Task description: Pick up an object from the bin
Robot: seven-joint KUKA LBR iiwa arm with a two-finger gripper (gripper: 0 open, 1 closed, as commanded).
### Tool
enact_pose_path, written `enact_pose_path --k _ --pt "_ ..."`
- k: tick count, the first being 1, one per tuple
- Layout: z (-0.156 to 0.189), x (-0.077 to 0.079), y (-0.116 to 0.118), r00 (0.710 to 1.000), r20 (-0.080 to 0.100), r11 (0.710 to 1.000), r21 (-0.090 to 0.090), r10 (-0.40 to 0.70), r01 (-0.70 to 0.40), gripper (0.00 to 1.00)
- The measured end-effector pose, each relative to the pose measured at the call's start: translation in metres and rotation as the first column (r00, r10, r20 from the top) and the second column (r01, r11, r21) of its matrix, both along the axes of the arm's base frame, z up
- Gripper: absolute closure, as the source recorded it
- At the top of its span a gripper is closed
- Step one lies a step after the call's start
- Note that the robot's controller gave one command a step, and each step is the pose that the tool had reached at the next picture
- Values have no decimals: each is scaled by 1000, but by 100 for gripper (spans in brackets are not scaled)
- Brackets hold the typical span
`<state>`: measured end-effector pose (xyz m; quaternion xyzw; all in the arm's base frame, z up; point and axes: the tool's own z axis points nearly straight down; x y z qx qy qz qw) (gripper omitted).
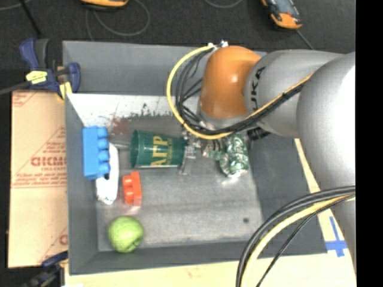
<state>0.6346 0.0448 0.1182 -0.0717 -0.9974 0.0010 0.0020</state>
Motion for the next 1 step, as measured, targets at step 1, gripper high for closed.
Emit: enact_pose_path --k 1 --pt "21 8 3 999 18 999 4 -39 39 100"
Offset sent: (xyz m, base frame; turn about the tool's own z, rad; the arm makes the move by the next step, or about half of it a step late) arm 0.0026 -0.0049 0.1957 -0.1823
